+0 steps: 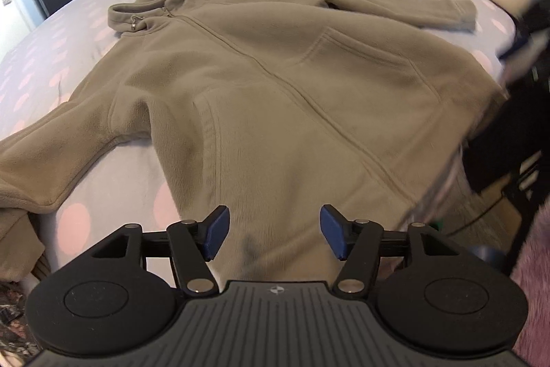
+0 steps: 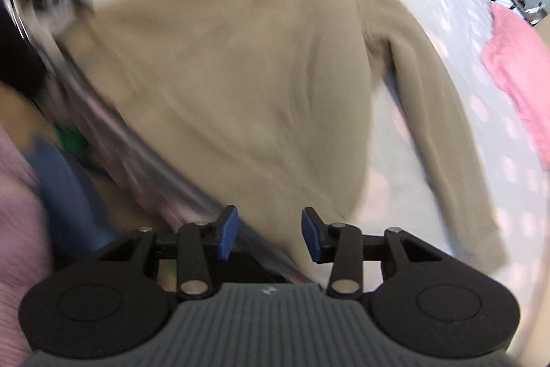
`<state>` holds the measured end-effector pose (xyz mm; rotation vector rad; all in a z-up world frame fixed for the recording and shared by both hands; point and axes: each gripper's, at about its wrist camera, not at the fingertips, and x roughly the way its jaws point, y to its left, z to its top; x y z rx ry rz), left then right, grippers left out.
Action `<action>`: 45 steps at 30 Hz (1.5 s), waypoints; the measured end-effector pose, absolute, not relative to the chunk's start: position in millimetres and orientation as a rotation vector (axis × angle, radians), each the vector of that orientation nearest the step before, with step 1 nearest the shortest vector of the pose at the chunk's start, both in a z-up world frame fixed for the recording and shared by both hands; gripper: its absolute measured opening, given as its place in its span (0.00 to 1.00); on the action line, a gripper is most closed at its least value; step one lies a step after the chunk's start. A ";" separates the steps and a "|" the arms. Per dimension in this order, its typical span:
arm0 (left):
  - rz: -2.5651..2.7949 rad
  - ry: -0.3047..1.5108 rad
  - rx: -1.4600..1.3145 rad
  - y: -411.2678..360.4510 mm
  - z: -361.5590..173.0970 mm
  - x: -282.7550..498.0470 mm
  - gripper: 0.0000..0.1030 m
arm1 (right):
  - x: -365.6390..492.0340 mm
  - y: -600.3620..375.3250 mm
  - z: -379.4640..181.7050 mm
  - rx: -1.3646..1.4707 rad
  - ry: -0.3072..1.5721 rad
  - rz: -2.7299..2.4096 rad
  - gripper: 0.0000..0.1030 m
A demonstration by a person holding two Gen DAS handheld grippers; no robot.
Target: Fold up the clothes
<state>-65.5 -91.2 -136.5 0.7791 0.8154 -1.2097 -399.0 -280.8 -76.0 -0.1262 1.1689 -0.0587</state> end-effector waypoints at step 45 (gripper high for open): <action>-1.236 0.775 1.379 -54.6 -208.9 -123.3 0.24 | -311.5 -346.4 -93.4 0.331 1.014 -0.212 0.52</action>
